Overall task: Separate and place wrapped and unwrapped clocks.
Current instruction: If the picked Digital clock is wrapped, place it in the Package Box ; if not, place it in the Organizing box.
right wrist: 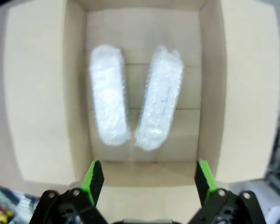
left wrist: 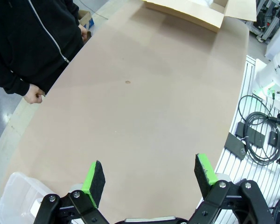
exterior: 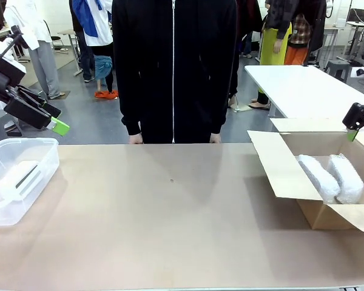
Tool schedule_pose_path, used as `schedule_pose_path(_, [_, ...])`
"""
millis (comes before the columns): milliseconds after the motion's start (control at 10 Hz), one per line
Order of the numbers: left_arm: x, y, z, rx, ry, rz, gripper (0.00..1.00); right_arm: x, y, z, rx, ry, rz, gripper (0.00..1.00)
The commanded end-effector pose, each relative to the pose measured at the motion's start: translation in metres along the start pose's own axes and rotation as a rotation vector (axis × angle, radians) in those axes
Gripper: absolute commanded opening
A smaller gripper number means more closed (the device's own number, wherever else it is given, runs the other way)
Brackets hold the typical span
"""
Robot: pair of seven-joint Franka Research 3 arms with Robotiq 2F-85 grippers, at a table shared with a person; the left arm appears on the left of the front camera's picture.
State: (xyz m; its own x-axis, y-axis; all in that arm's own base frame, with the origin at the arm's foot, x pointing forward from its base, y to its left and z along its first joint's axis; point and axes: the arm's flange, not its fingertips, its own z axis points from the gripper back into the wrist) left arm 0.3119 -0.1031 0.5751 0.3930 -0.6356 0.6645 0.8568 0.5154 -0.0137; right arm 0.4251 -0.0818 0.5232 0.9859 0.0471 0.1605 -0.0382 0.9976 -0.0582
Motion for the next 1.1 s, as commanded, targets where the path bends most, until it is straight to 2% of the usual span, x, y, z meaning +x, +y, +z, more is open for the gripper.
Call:
schedule_pose_path(0, [0.001, 0.001, -0.001, 0.01, -0.004, 0.001, 1.0, -0.01, 0.002, 0.02, 0.078, -0.013, 0.104, 1.0])
schedule_pose_path(300, [0.001, 0.001, -0.001, 0.01, -0.004, 0.001, 1.0, -0.021, 0.007, 0.044, 0.094, -0.03, 0.153, 1.0])
schedule_pose_path(600, [0.001, 0.001, -0.001, 0.01, -0.004, 0.001, 1.0, -0.023, 0.01, 0.048, 0.058, -0.075, 0.115, 1.0])
schedule_pose_path(1000, [0.001, 0.001, -0.001, 0.01, -0.004, 0.001, 1.0, -0.023, 0.01, 0.049, 0.055, -0.051, 0.133, 1.0])
